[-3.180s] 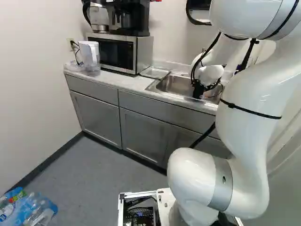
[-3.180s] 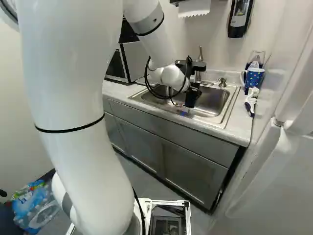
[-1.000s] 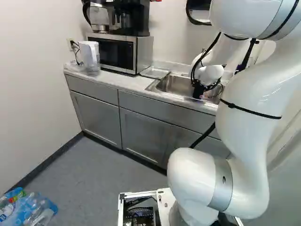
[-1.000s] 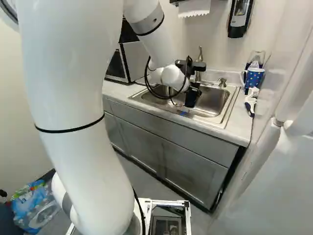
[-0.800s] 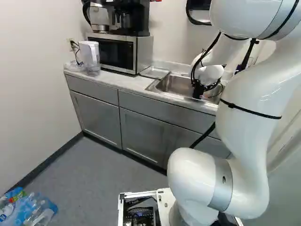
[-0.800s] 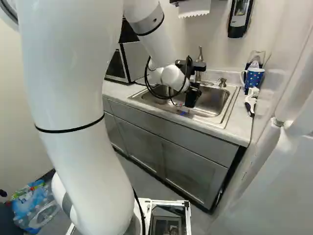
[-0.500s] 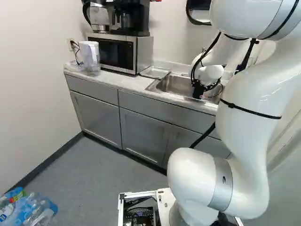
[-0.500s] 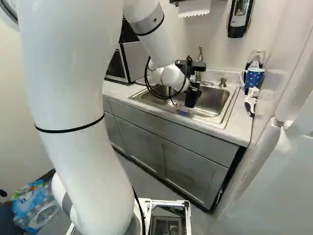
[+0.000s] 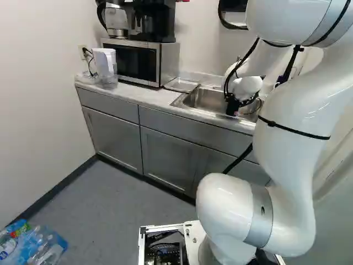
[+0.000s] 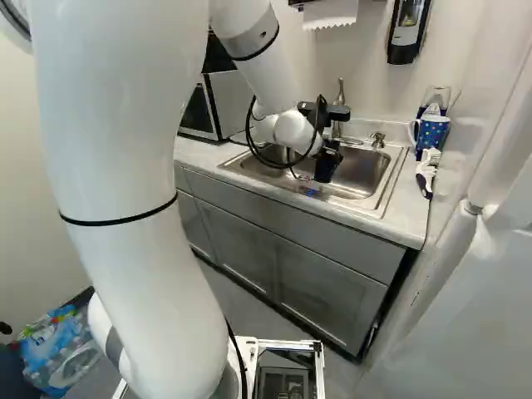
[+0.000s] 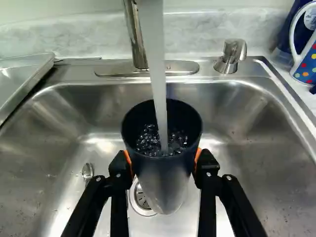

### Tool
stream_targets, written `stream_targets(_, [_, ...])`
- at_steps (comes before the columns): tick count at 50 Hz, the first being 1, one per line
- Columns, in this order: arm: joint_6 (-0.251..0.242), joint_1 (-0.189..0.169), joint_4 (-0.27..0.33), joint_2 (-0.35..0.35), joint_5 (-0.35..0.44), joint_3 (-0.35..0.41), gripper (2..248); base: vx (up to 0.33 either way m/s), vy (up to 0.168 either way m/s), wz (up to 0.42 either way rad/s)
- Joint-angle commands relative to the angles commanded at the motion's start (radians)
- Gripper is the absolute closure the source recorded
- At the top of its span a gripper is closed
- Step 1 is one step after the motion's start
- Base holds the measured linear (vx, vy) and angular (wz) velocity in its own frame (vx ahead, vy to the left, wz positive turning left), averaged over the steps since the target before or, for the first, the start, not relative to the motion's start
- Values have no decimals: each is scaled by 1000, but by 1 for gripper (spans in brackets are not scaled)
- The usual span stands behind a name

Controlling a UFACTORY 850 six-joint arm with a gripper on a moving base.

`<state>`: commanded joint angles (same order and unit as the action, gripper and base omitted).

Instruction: Rinse the cup and place it in the tray

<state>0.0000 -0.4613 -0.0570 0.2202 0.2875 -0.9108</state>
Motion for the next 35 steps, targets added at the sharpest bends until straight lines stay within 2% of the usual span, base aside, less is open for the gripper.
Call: stream_targets(35, [0, 0, 0, 0, 0, 0, 124, 0, 0, 0])
